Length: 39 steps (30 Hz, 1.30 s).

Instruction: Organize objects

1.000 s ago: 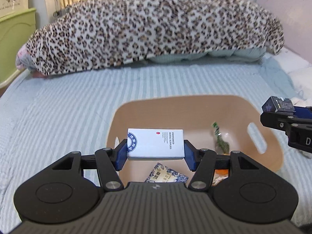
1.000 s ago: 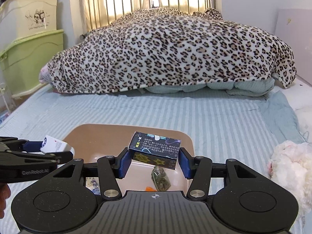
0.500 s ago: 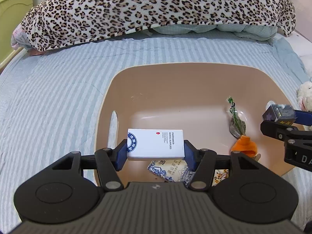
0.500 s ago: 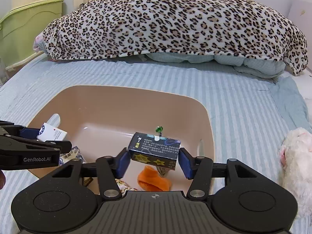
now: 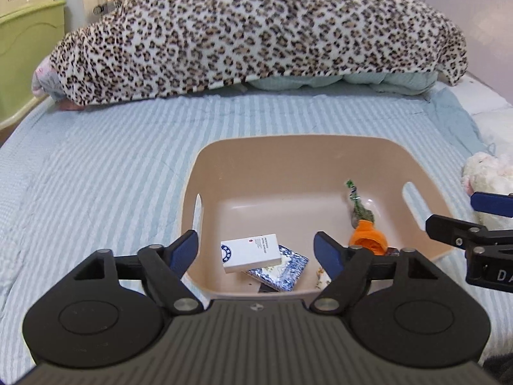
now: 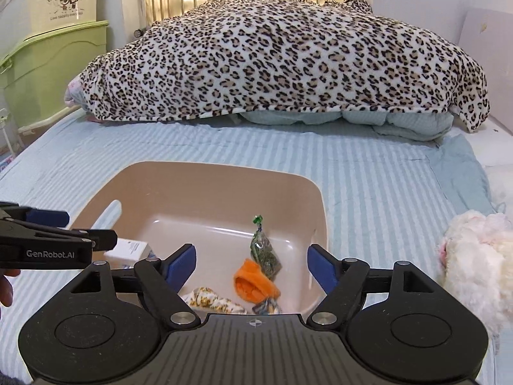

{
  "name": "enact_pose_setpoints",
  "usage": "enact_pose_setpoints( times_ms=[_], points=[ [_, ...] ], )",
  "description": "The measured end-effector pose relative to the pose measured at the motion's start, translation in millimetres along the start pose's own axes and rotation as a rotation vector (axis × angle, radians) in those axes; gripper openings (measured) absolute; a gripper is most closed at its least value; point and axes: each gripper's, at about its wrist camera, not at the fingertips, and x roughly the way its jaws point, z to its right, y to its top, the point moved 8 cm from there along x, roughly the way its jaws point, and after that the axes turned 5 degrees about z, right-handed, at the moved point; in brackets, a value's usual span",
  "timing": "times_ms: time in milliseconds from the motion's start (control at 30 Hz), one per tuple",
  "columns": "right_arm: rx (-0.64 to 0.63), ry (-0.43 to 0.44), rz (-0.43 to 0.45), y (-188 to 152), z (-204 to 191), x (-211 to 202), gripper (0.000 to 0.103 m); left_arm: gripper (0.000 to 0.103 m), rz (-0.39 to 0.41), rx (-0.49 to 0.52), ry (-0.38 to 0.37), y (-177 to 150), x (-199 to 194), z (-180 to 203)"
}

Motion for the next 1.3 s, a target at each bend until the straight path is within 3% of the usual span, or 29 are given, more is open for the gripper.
enact_pose_setpoints(
  times_ms=[467, 900, 1300],
  points=[
    [-0.011, 0.014, 0.016, -22, -6, -62, 0.08, 0.081, 0.061, -0.027, -0.035, -31, -70, 14],
    [0.001, 0.038, -0.009, -60, -12, -100, 0.081, 0.081, 0.055, -0.038, -0.047, -68, -106, 25],
    [-0.041, 0.047, 0.015, -71, -27, -136, 0.082, 0.082, 0.083, -0.064, -0.064, -86, -143, 27]
  ],
)
